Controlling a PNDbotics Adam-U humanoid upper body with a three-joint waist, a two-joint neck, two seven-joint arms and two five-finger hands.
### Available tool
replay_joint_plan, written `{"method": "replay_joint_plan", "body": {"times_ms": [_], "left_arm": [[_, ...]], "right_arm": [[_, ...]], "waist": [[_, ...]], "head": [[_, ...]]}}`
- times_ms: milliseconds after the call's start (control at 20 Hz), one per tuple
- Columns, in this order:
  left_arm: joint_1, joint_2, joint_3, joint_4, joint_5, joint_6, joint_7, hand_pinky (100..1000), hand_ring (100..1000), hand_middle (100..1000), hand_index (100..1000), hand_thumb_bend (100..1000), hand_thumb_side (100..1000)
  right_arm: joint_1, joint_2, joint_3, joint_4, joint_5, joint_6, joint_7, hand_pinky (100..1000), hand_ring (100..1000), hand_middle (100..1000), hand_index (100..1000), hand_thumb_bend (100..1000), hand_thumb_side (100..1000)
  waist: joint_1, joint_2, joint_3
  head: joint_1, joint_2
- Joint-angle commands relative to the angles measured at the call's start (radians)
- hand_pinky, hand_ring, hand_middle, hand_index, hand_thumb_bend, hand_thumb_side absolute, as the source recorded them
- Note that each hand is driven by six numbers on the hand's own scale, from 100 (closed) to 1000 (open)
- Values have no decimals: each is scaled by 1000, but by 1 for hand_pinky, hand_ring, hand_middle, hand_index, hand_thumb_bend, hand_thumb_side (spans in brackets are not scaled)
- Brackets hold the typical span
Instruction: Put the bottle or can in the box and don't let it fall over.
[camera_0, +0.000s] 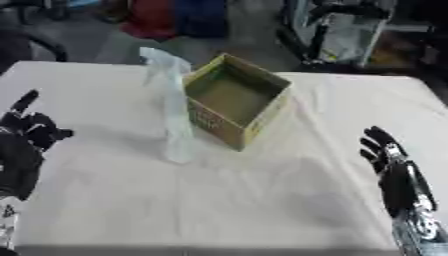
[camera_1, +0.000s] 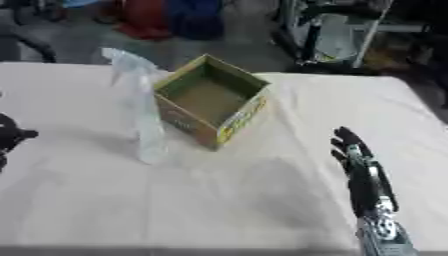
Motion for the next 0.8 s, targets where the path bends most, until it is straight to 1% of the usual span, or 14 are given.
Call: {"method": "replay_joint_plan", "body": {"times_ms": [50, 350, 800], "left_arm": [[-10, 5, 3, -13, -7, 1, 0, 594, 381, 393, 919, 490, 1000], [-9, 0, 3, -15, -12, 2, -2, 595, 381, 393, 919, 489, 1000], [-14, -2, -5, -7, -6, 8, -7, 597, 378, 392, 924, 491, 1000]], "right_arm": [[-9, -22, -2, -18, -6, -1, 0, 941, 940, 913, 927, 100, 871], [-10, -25, -1, -18, -9, -2, 1, 942, 940, 913, 928, 100, 873], [-12, -24, -1, -17, -9, -1, 4, 942, 940, 913, 928, 100, 874]], "waist": [[5, 3, 1], [8, 12, 1], [10, 12, 1]], "head": [[2, -2], [-1, -2], [-6, -2]]}}
